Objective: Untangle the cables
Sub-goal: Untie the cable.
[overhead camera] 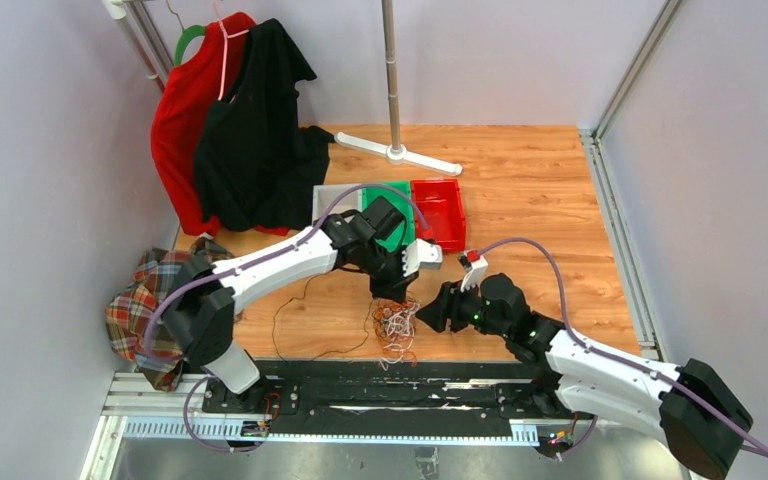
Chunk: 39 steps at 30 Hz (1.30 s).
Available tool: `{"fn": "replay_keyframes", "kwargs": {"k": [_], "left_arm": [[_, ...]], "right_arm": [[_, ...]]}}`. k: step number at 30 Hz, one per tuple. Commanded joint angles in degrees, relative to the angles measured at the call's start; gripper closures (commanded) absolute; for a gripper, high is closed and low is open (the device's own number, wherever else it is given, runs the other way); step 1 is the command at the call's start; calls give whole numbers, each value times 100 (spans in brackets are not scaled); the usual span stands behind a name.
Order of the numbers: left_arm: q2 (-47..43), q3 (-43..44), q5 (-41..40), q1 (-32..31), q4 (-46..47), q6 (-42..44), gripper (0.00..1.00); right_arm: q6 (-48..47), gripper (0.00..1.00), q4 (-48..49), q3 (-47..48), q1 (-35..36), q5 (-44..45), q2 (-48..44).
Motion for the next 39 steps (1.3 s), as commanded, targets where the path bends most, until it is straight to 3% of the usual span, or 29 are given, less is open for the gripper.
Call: {"fn": "replay_keyframes", "kwargs": {"k": [1,5,9,23,29,39], "left_arm": [[-686,29,-102,152,-577,107,99],[-1012,30,-62,206,-835,-32,99],[-1116,101,19,210,-836,-369,99],[-1387,134,-365,224,-229,-1549,99],[-1622,475,-99,231,-800,-1615,99],[-2366,792,-885,469,-1871,-794,99]], "right_arm": [[85,46,316,-125,-73,-21,-157],[27,41,631,12,-61,-265,59],[-27,31,965,298,97,-232,446],[-102,28,1976,1082,874,580,1958],[-85,45,1961,885,874,1289,2092],[-74,70,1573,-132,868,1805,1403]]}}
